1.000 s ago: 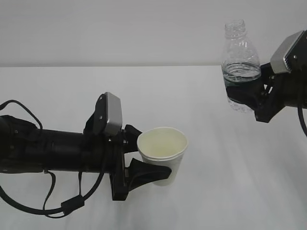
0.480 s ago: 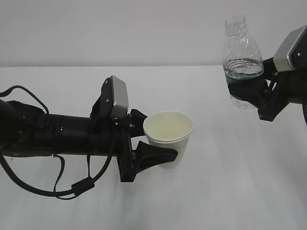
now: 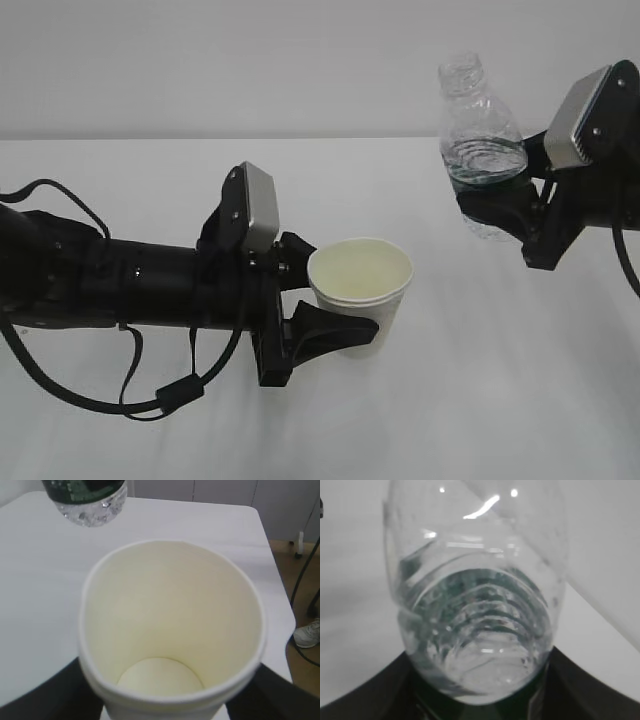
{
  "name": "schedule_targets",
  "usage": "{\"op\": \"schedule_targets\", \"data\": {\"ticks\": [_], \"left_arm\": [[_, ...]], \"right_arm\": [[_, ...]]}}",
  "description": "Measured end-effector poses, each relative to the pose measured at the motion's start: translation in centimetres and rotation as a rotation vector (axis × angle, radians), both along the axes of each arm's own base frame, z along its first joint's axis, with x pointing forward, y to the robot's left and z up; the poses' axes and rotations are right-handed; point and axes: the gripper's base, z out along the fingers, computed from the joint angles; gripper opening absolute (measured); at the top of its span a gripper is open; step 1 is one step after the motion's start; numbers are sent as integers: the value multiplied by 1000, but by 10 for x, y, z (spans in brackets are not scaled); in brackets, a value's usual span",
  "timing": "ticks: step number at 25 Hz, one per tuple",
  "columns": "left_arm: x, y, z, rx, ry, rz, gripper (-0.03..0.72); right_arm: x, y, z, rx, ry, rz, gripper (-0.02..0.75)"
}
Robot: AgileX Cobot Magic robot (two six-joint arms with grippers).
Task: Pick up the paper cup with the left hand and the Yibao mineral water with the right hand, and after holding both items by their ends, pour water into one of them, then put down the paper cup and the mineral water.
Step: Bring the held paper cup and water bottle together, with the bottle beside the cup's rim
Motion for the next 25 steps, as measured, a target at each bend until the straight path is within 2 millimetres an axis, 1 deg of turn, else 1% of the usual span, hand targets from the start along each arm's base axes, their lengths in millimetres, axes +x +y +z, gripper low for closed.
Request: {"op": "schedule_targets", "data": {"ticks": [4,7,12,15,25], "left_arm": [[-2,-4,1,-1,-4,-14,475],[-2,-5,-1,15,0,-8,475],[-3,-4,-1,17,27,-6,475],[-3,-4,-1,17,29,-6,475],[-3,-4,-1,17,30,-6,475]], "right_arm": [[-1,7,-1,-12,3,23,443],[-2,6,0,-26,1,20,443],[-5,2,8,-81,-25,-8,443],[-6,2,10,-95,-31,-12,443],[-8,2,7,-155,-33,33,442]]}}
